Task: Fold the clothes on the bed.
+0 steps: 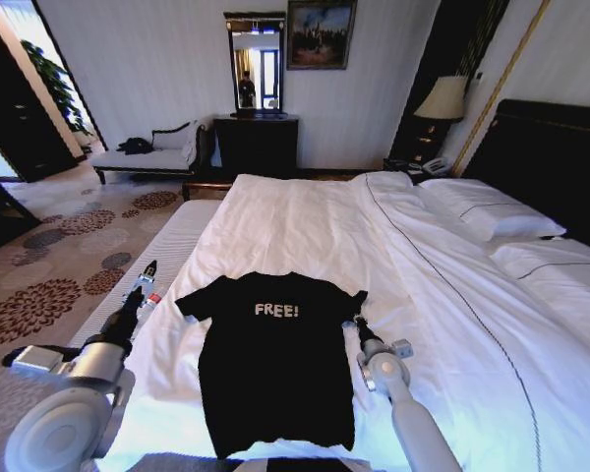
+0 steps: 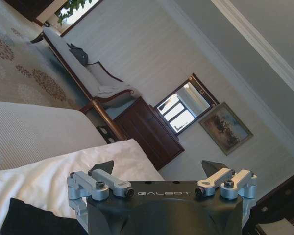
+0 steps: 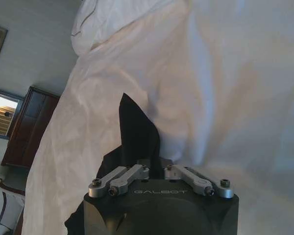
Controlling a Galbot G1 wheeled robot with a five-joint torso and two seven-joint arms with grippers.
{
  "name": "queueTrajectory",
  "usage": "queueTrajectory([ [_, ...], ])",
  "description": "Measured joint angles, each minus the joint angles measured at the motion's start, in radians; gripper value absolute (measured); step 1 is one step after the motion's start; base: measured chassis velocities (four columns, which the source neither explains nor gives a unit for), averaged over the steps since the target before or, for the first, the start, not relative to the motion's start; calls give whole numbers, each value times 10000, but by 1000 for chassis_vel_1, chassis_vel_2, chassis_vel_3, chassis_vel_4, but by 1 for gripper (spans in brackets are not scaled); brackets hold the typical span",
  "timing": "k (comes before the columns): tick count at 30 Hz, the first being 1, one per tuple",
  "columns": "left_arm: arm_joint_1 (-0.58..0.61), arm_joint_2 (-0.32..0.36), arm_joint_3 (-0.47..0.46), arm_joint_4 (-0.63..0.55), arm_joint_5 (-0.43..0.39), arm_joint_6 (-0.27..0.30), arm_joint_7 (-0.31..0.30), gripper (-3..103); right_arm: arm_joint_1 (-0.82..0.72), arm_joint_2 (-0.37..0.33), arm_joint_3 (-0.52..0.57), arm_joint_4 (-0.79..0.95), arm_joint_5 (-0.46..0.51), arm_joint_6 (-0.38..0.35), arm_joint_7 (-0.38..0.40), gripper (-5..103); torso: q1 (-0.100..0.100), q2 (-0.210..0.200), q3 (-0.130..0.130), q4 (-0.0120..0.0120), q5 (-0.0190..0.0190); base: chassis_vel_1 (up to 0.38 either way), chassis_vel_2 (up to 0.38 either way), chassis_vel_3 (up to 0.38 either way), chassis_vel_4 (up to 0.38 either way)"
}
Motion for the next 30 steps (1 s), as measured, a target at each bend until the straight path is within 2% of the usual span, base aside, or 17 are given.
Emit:
queueTrajectory([
  [2, -19, 13, -23, 5, -27, -18, -9, 100, -126, -26, 15, 113, -153, 55, 29, 3, 0, 0, 0, 0, -1, 0, 0, 0, 0],
  [4, -27, 20, -33, 15, -34, -27, -12, 100, -239, -52, 27, 195, -258, 77, 47, 1, 0, 0, 0, 1, 0, 0, 0, 0, 0],
  [12, -108, 25, -89, 133, -111, -45, -35, 100, -1094, -149, 23, 709, -1188, 169, 49, 0, 0, 0, 0, -1, 1, 0, 0, 0, 0],
  [13, -111, 28, -90, 150, -111, -46, -36, 100, -1202, -149, 16, 800, -1368, 206, 48, -3, 0, 1, 0, 1, 0, 0, 0, 0, 0],
  [14, -122, 32, -92, 166, -111, -47, -36, 100, -1266, -151, 16, 882, -1454, 218, 45, 1, -2, 0, 0, 0, 1, 0, 0, 0, 0],
  [16, -130, 33, -93, 185, -109, -49, -37, 100, -1302, -162, 23, 973, -1498, 229, 25, 1, -2, 0, 0, -1, -1, 0, 0, 0, 0],
  [19, -151, 0, -73, 197, -100, -50, -41, 100, -1422, -218, 29, 1299, -1580, 233, -54, 18, -1, 0, 0, 0, 0, 0, 0, 0, 0],
  [21, -153, -13, -59, 194, -93, -51, -41, 100, -1466, -236, 21, 1391, -1638, 233, -65, 18, -1, 0, 0, 0, -1, 0, 0, 0, 0],
  [22, -155, -24, -36, 180, -62, -51, -42, 100, -1565, -271, -40, 1542, -1764, 234, -84, 29, -1, 0, 0, -1, -1, 0, 0, 0, 0],
  [23, -156, -25, -29, 175, -47, -51, -42, 100, -1609, -285, -77, 1593, -1805, 232, -86, 29, -2, 0, 0, -1, 0, 0, 0, 0, 0],
  [25, -159, -23, -23, 171, -11, -50, -42, 100, -1664, -290, -174, 1612, -1921, 227, -85, 40, -2, 0, -1, -1, 0, 0, 0, 0, 0],
  [28, -158, -12, -28, 168, 0, -49, -42, 100, -1655, -268, -181, 1533, -2045, 248, -62, 45, -2, 0, 0, 0, 0, 0, 0, 0, 0],
  [29, -157, -1, -44, 157, -1, -49, -42, 100, -1609, -268, -132, 1500, -2068, 261, -51, 56, -1, 0, 0, -1, 1, 0, 0, 0, 0],
  [30, -158, 9, -57, 145, -14, -49, -43, 100, -1545, -289, -69, 1470, -2048, 263, -50, 56, -2, 0, 0, -1, 1, 0, 0, 0, 0],
])
